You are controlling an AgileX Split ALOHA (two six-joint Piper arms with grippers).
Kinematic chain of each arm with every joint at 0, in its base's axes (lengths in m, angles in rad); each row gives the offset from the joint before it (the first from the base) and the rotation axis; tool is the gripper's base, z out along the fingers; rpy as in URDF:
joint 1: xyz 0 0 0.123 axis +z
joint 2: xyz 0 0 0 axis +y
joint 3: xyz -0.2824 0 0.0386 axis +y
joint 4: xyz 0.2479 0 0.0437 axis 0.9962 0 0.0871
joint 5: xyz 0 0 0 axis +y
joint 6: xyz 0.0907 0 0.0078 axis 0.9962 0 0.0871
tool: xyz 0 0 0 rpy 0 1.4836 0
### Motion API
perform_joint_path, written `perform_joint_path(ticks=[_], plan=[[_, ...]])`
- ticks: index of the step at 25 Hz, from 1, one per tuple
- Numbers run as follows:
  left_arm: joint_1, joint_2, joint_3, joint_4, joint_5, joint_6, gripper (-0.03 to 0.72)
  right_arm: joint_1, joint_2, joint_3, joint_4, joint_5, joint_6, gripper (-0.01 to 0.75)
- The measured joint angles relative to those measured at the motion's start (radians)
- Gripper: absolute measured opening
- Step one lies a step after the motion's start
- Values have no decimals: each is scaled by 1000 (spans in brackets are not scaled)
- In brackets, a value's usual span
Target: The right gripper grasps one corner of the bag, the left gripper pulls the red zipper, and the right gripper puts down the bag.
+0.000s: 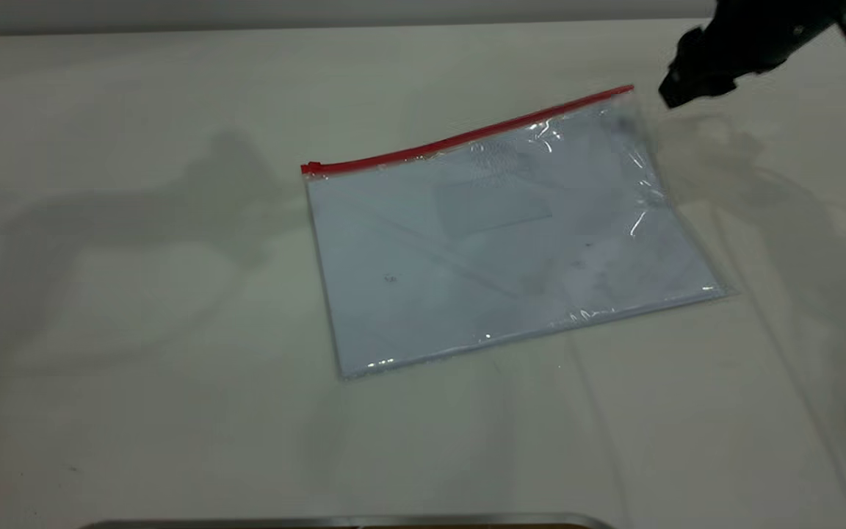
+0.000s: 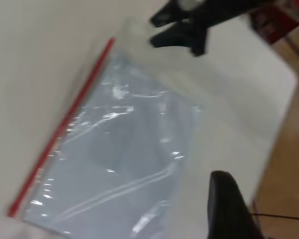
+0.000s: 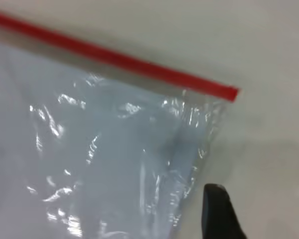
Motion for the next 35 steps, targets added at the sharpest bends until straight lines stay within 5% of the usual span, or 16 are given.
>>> perform_joint_path(ticks=[5,11,16,26,35], plan=[[0,-183,3,61,0,-169,424,0,-168,0,-147,393,405,456],[0,-393,14,314,1,-427,424,0,-329,0,-146,887,521,401],[0,-600,124,481,1,-583,424,42,-453,39,-146,916,609,341],[0,-1103,619,671,1,-645,424,222,-922,261,-423,951,880,325],[0,-1530,985,726,1,-668,424,249,-1413,460,-552,969,1028,323]])
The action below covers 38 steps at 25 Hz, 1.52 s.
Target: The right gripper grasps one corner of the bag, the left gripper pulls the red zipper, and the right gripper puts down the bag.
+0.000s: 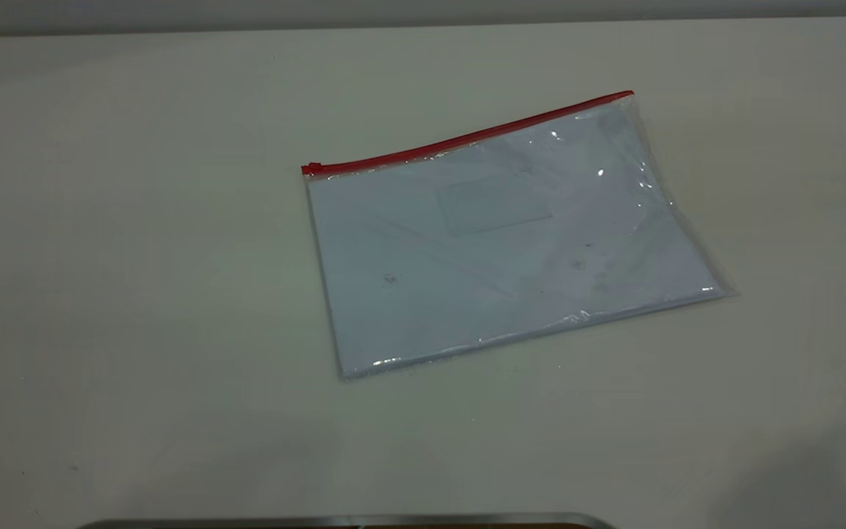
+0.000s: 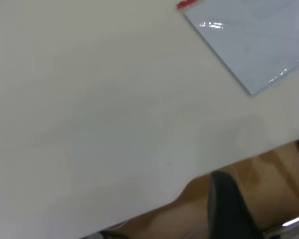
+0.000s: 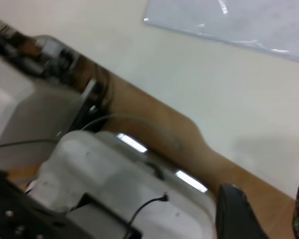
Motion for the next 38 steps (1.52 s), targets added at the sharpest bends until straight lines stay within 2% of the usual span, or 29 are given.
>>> perform_joint_path(ticks=[6,12,16,30,32,36,38], plan=[[0,-212,167,28,-5,-13,424,0,-300,177,-116,0,24,322],[0,-265,182,106,-15,-99,424,0,-544,404,-221,-106,32,322],[0,-265,182,141,-15,-151,424,0,-617,423,-243,-109,51,322],[0,-265,182,141,-14,-160,424,-7,-671,424,-222,-111,52,322],[2,-269,182,141,-14,-160,424,-59,-706,424,-219,-111,52,322],[53,-313,182,138,-12,-161,424,-259,-808,424,-218,-111,52,322],[82,-325,182,138,-10,-161,424,-319,-856,424,-218,-109,52,322]])
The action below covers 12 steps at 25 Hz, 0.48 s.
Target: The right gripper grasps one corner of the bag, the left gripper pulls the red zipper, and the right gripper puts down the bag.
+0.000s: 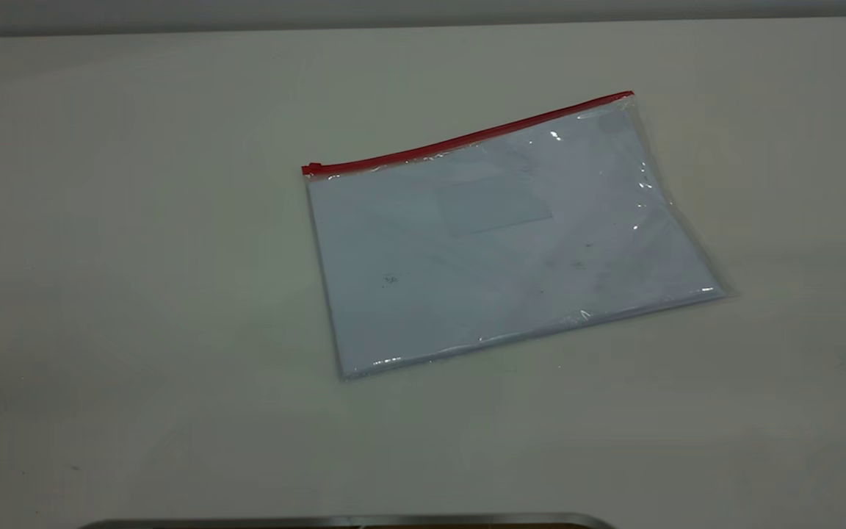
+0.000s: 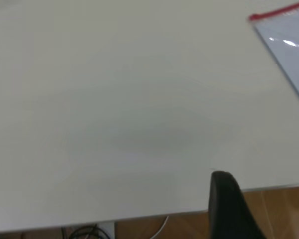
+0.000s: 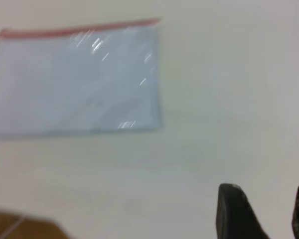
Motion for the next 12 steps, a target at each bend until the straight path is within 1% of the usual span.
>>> perform_joint_path(ticks=[3,12], plan=[[21,0,0,0,0,0,424,-21,-20,0,6,4,0,322],[22,-1,0,1,1,0,424,-21,-20,0,14,4,0,321]])
